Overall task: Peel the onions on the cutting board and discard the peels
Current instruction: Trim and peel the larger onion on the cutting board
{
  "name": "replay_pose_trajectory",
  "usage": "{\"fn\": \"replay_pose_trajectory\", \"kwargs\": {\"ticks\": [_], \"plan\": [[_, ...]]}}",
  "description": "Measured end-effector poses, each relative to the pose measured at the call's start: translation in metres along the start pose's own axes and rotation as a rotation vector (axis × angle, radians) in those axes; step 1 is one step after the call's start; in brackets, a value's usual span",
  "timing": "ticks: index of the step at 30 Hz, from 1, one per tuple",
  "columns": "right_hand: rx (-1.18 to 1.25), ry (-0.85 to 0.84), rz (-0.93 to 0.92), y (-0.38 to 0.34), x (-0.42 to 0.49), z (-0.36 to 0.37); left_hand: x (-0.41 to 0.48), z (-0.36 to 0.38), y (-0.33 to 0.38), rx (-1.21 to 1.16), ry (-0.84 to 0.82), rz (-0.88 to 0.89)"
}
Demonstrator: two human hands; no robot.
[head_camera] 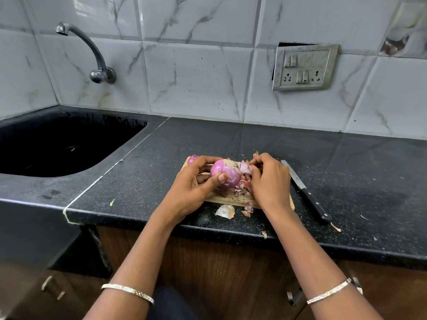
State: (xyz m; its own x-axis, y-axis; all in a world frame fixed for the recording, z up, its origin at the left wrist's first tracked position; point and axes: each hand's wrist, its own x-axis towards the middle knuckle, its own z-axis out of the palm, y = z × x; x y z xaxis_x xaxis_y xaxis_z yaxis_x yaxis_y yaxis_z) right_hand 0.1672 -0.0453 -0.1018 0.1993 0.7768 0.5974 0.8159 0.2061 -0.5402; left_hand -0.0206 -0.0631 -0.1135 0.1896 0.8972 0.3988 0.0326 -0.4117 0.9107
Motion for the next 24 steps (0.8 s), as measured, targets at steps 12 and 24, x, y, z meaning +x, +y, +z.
{"fn": "replay_pose_trajectory", "kwargs": {"ticks": [12,24], "plan": [[0.435,-0.084,-0.228,-0.017,-0.015,-0.016,0.002,0.0,-0.004,0.064,0.081,-0.01],[0.422,-0.045,-0.297,-0.008,-0.014,-0.007,0.001,-0.001,-0.003,0.188,0.076,0.03]]}}
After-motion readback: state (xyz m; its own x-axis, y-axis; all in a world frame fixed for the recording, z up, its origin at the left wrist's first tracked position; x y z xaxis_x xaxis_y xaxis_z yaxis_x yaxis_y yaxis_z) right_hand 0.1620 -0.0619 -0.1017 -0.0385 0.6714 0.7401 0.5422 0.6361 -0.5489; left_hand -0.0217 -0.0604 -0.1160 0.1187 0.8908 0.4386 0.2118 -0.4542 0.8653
